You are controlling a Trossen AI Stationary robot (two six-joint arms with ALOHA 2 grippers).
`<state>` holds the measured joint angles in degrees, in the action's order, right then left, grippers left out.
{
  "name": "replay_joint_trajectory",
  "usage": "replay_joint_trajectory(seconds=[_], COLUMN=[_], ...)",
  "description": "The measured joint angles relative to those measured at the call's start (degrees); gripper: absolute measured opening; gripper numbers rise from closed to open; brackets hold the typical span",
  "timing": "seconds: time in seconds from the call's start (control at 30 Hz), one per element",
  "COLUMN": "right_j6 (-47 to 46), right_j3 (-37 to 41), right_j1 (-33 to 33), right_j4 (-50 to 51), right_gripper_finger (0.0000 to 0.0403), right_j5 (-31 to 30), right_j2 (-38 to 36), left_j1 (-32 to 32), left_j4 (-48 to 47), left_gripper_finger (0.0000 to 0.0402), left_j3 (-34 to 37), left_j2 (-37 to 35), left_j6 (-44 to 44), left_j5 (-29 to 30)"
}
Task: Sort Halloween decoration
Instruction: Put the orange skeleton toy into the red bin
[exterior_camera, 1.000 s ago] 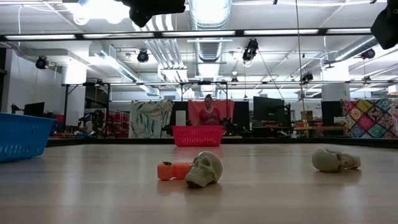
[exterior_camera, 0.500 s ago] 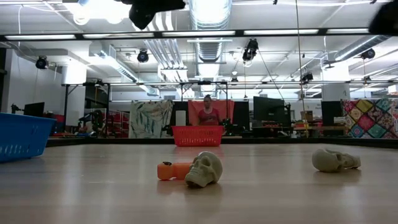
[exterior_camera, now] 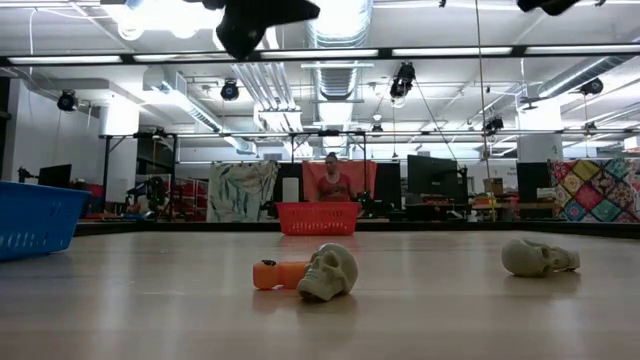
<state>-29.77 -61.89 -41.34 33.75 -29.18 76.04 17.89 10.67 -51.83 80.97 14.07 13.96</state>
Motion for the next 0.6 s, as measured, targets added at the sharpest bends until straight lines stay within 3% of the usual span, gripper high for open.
replay_joint_trajectory(seconds=[0.37, 0.6], right_j6=[4.9, 4.8], right_j3=[0.6, 0.6], right_j1=[0.0, -0.4], right_j4=[-7.6, -10.3], right_gripper_finger=[0.0112, 0.0101], right_j5=[-0.9, -0.7], right_j2=[2.9, 5.4], left_j1=[6.4, 10.3], left_j4=[5.4, 3.1], left_gripper_finger=[0.0155, 0.0153], left_j3=[0.0, 0.0], left_j2=[10.4, 15.2], left_j6=[10.8, 13.7], left_j5=[0.1, 2.6])
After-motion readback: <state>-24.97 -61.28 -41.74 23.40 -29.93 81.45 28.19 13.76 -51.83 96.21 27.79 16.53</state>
